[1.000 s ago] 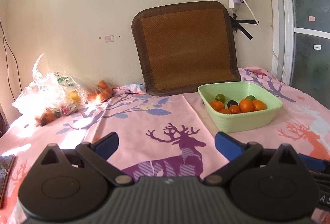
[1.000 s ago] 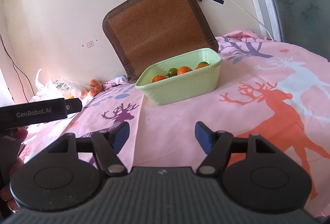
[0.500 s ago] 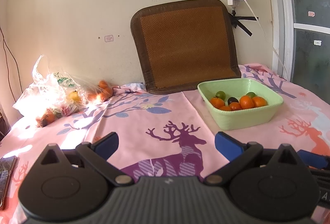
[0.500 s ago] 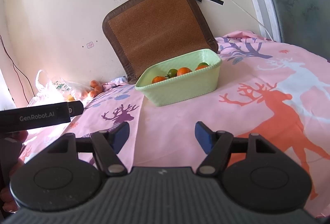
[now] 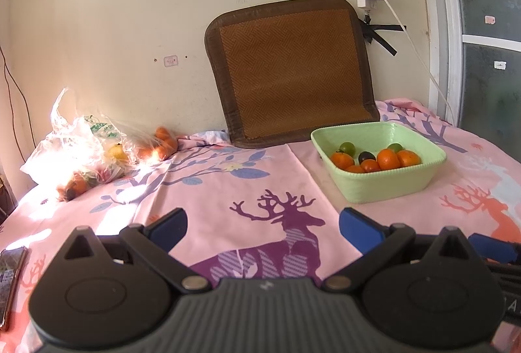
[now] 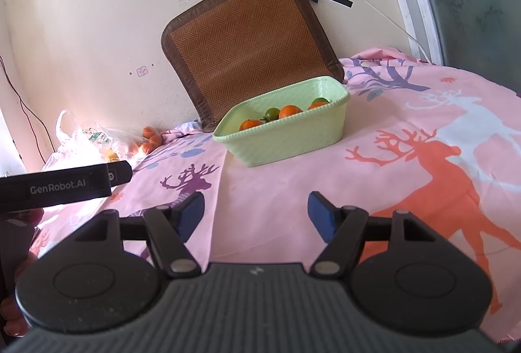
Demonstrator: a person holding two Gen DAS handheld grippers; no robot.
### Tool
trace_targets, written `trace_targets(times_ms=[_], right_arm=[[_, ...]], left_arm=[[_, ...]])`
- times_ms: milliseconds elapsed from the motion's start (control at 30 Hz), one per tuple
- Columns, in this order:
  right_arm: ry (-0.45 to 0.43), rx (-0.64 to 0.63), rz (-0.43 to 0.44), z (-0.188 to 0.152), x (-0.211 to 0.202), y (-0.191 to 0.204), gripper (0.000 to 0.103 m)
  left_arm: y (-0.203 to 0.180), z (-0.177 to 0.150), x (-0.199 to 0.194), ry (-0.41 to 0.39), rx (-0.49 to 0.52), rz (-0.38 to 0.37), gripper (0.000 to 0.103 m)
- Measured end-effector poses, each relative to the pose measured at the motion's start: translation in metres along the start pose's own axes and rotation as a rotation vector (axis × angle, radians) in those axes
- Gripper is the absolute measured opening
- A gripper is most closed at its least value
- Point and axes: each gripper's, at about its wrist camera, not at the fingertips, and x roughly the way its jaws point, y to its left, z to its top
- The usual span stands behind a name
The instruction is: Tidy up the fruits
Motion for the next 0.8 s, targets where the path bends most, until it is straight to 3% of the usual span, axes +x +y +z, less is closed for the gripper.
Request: trace_targets(times_ms=[533, 800], right_arm=[[-0.007, -0.001, -0.026, 0.0007, -0.0013, -0.0007, 0.072], [-0.008, 0.010, -0.070, -0.0003, -0.0009, -0.0049, 0.081]], left_arm=[[-0.0045, -0.0038, 0.0078, 0.041, 0.028, 0.018, 0.103], [-0.0033, -0.0024, 0.0073, 0.042, 0.010, 0.024, 0.103]])
